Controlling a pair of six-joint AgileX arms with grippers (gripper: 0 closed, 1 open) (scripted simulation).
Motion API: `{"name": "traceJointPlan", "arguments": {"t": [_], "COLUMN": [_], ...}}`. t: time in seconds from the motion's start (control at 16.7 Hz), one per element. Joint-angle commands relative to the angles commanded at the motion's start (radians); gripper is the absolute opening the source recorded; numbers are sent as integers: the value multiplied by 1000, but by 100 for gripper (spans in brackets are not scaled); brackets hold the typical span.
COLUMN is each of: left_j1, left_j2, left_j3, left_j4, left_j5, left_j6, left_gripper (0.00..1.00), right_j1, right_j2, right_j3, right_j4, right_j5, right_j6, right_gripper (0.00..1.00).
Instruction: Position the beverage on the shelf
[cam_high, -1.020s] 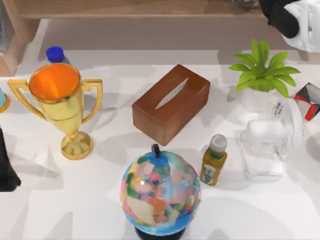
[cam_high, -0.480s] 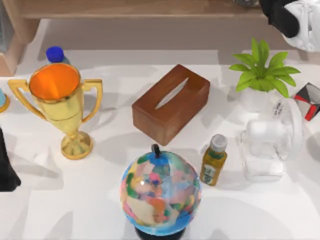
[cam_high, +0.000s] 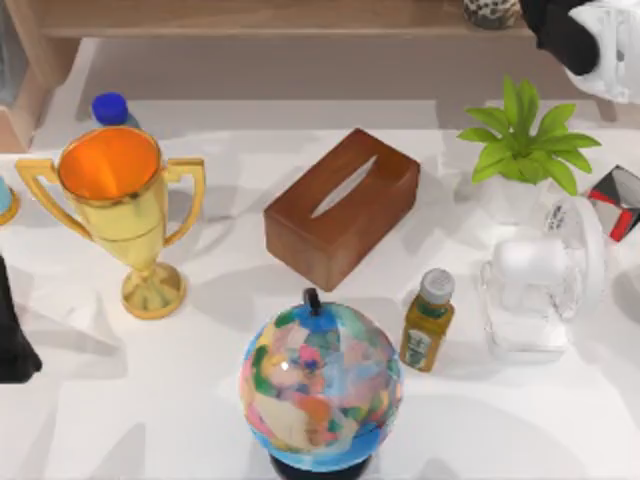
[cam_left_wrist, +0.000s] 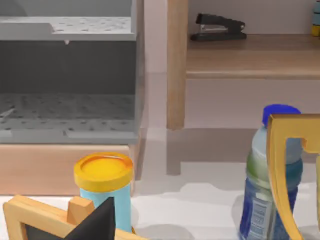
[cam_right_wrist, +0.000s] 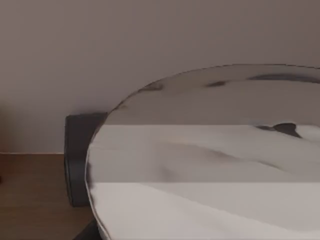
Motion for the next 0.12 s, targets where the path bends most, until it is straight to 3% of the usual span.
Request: {"name": "traceJointPlan", "arguments": {"t": [0.12], "left_j1": [0], "left_j2": [0], "left_j3": [0], "left_j4": [0], "left_j5": [0], "left_j6": [0], "left_gripper": [100], "right_j1": [0], "right_j2": [0], "right_j3": [0], "right_j4": [0], "right_j5": [0], "right_j6": [0], "right_gripper": [100]}}
